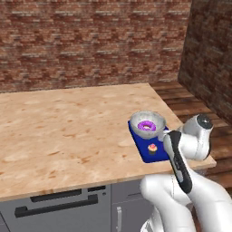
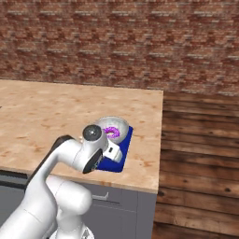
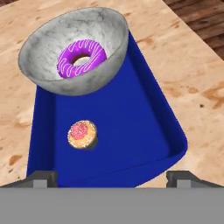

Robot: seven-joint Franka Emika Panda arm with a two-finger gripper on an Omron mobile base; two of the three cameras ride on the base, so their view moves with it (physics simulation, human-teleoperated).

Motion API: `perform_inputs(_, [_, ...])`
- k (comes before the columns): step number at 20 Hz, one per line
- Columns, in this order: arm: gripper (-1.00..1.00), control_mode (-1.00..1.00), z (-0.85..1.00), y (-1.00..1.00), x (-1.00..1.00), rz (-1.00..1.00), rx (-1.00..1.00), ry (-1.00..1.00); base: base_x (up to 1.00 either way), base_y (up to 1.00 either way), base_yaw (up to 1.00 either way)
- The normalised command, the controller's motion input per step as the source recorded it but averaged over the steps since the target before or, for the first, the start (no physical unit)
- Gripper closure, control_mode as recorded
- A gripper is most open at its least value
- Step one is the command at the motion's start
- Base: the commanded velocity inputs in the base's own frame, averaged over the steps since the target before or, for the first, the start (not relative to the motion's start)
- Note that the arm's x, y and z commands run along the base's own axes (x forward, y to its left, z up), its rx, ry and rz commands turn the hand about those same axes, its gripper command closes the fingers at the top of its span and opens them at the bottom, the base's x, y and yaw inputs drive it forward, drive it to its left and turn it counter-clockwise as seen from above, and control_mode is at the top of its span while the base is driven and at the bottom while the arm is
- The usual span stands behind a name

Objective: Place the bowl with donut and the cupcake onto the tray.

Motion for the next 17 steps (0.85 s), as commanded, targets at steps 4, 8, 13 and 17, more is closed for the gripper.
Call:
perform_inputs(4, [-1.0, -1.0, 0.29, -0.09, -0.61, 0.03, 0.19, -0.35, 0.0, 0.0, 0.0])
perform_inputs(8, [-1.0, -1.0, 0.4, -0.12, -0.58, 0.06, 0.19, -0.31, 0.0, 0.0, 0.0])
perform_inputs(13, [-1.0, -1.0, 0.21, -0.04, -0.7, 0.09, 0.05, -0.12, 0.0, 0.0, 0.0])
perform_inputs(17, [-1.0, -1.0, 0.37, -0.01, -0.74, 0.1, 0.07, -0.21, 0.0, 0.0, 0.0])
